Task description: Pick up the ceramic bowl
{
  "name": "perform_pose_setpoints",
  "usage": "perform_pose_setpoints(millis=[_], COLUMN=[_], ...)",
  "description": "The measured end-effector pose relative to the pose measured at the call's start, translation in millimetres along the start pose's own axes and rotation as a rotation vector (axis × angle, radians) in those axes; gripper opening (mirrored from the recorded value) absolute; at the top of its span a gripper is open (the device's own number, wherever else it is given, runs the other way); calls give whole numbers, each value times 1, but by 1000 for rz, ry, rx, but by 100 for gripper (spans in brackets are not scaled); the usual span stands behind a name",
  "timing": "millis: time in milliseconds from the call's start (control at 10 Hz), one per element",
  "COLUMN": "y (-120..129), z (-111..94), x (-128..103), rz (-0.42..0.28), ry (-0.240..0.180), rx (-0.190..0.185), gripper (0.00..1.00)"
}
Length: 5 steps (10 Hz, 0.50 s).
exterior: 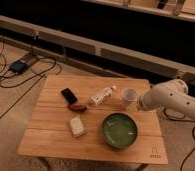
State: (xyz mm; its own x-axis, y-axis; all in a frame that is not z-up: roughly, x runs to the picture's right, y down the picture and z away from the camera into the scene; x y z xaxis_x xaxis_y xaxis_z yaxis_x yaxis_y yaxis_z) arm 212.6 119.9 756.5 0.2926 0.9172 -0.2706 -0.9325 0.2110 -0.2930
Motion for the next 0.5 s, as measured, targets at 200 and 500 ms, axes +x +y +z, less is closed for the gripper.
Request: perform_pose_setpoints(millis=[200, 500], y=[5, -2], z=[18, 46], x=[18, 48], rz=[43, 102], ry=[35, 106], rx=[-32, -63], gripper=[64, 64])
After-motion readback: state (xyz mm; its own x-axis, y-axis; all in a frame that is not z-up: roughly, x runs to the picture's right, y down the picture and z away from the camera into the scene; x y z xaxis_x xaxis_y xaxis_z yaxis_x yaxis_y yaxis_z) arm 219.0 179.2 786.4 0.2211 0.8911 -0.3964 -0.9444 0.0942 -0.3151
